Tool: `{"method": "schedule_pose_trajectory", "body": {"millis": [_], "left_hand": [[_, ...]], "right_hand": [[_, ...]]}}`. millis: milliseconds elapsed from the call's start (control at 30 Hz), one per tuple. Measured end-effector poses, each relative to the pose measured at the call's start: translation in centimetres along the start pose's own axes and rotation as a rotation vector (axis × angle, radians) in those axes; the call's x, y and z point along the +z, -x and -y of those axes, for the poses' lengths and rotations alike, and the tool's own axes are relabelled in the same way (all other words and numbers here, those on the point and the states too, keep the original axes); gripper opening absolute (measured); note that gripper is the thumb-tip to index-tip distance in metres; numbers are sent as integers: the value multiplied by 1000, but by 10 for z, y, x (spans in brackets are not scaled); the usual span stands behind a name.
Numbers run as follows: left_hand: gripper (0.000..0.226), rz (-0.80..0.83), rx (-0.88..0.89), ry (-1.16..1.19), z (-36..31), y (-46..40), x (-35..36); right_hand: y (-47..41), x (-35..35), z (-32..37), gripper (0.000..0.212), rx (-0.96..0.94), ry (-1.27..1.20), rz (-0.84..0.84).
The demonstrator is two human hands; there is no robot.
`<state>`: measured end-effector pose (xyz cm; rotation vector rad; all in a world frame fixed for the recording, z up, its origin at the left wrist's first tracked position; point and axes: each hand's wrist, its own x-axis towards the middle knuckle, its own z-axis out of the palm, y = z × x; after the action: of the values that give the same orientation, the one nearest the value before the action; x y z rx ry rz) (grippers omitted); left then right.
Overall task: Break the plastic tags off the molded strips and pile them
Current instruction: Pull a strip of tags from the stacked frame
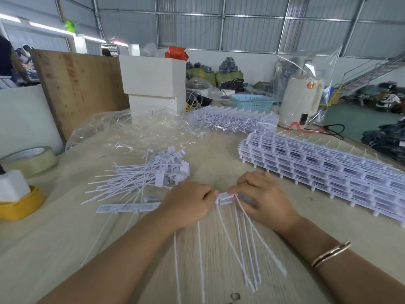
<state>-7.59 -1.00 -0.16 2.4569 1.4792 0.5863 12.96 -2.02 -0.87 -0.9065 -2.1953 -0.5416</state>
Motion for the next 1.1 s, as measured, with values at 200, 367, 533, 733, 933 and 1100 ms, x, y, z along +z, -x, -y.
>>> {"method": "schedule_pose_trajectory", "body": {"millis": [200,367,533,733,933,1100], "left_hand": [[35,57,76,168,1,-1,8],[28,26,134,184,-4,-1,8],[29,-2,163,258,-9,0,5],[30,2,215,274,-14,2,3],[33,-4,135,292,-5,4,3],[29,-29,45,186,1,2,5]], "right_hand": [[1,0,0,15,88,-153,128],[3,4,-7,24,279,-460,231],[2,4,-6,30,351,-580,151],[2,0,-8,31,511,-713,35],[9,-2,-20,23,400,-442,116],[11,4,-25,55,311,-409,243]]}}
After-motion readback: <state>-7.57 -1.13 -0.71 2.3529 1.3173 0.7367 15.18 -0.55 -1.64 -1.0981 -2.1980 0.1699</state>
